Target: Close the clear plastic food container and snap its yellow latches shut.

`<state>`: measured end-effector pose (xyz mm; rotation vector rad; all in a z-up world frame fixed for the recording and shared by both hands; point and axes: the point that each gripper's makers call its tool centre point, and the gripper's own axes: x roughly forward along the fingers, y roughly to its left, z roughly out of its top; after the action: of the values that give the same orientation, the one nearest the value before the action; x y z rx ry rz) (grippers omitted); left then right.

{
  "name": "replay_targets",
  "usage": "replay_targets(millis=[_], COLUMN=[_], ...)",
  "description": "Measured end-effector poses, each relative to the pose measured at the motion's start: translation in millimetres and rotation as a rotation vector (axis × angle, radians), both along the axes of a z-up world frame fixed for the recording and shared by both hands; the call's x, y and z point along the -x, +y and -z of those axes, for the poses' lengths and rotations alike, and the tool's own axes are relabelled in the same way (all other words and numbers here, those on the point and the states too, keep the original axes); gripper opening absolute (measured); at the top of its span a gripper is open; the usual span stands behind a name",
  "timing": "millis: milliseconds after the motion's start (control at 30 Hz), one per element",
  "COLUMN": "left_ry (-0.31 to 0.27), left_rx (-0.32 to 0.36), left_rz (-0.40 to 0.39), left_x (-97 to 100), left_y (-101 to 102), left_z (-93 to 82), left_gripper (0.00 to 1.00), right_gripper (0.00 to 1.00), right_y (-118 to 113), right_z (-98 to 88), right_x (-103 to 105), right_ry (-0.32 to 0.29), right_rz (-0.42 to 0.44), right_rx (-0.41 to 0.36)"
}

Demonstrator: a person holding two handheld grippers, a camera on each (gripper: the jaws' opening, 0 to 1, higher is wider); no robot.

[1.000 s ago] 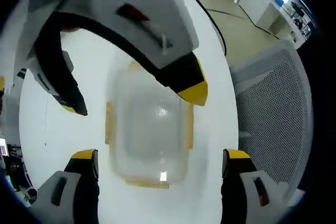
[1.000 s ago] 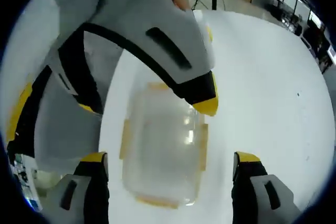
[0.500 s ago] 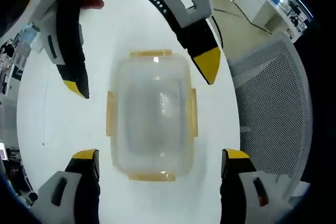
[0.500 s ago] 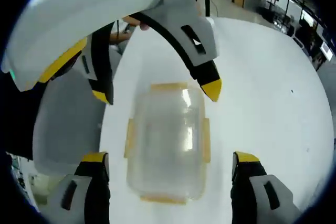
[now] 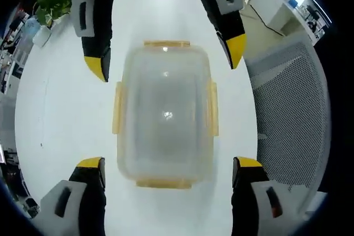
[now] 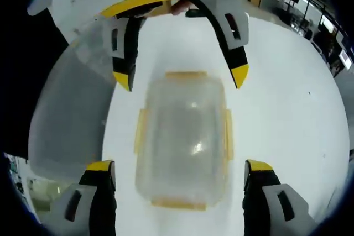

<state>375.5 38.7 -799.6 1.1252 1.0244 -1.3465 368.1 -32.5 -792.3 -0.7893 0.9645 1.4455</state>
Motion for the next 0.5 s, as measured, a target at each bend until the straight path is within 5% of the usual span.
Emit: replay_targets(millis=[500], left_ry=[-0.007], left_rx=[-0.01], left_rz=[0.002], left_x=[-0.3], left_y=[6], left_z=[7.1], left_gripper=[0.95], right_gripper=[0.96], right_y=[-2], right_z=[11.4], right_x=[6], right_ry=[-0.036], right_rz=[-0.029], right_rx=[0.029])
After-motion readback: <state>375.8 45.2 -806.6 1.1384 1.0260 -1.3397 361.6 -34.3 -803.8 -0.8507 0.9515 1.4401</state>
